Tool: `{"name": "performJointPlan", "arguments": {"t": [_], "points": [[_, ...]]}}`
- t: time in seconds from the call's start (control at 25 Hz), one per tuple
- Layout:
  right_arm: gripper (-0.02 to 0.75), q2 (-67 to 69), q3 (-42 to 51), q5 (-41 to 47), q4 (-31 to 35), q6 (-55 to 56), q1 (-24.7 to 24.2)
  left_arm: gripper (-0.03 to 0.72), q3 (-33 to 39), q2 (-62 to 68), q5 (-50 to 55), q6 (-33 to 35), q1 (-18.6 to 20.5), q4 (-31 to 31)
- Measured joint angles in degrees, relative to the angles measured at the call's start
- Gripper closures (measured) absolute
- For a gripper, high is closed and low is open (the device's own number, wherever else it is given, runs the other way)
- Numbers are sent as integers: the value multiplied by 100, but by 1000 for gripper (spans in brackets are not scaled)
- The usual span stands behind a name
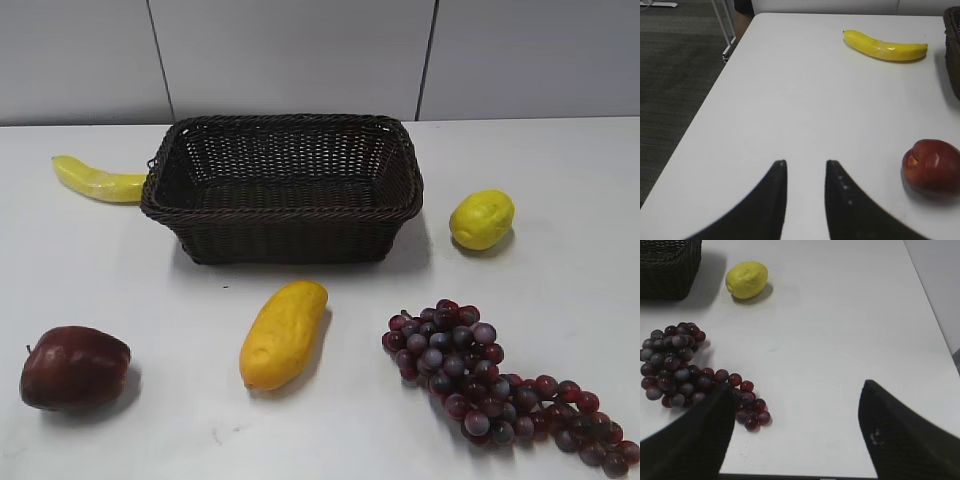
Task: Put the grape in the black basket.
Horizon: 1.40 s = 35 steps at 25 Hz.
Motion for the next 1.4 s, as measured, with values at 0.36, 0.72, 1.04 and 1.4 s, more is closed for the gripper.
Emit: {"name": "performJointPlan", "arguments": {"t": [0.36,0.72,1.04,1.4], "points": [[155,0,0,0,0,-6,0,450,0,0,0,0,0,0],[164,0,0,0,0,0,0,450,0,0,0,0,0,0],[183,951,-24,26,229,12,0,450,0,0,0,0,0,0],[183,2835,-237,117,379,-1,0,450,0,0,0,0,0,0]]}}
